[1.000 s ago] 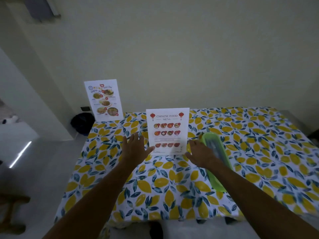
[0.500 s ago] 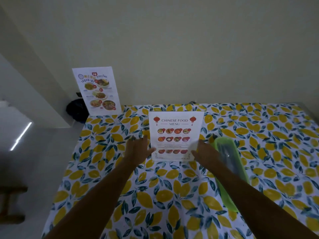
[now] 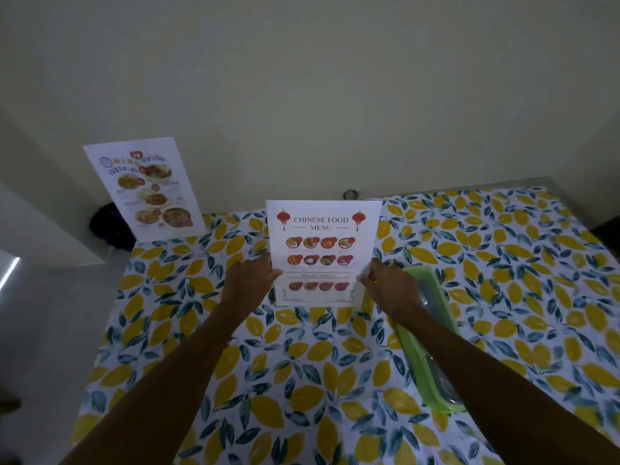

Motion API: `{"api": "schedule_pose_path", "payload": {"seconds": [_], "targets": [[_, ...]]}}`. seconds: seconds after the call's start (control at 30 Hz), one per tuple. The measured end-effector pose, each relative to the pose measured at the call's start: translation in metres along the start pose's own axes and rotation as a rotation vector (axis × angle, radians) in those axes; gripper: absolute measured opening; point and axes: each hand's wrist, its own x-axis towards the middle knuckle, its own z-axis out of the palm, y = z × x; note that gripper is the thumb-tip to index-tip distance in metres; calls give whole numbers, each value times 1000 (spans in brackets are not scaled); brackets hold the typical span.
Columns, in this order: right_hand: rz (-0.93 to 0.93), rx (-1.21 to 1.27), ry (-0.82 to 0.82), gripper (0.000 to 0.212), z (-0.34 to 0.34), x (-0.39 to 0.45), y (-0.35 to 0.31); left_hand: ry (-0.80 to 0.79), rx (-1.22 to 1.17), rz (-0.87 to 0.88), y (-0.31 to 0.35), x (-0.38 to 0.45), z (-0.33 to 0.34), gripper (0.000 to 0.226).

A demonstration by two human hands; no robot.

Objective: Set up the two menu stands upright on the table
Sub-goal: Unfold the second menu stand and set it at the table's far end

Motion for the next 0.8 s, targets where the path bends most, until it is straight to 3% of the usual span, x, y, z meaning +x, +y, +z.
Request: {"api": "schedule_pose_path", "payload": {"seconds": [0.4, 0.8], "targets": [[-69, -42, 149, 40, -82, -21, 41, 156, 45, 27, 80, -23, -71, 39], [-46, -89, 251, 38, -170, -103, 179, 223, -49, 123, 238, -61, -67, 38]]}}
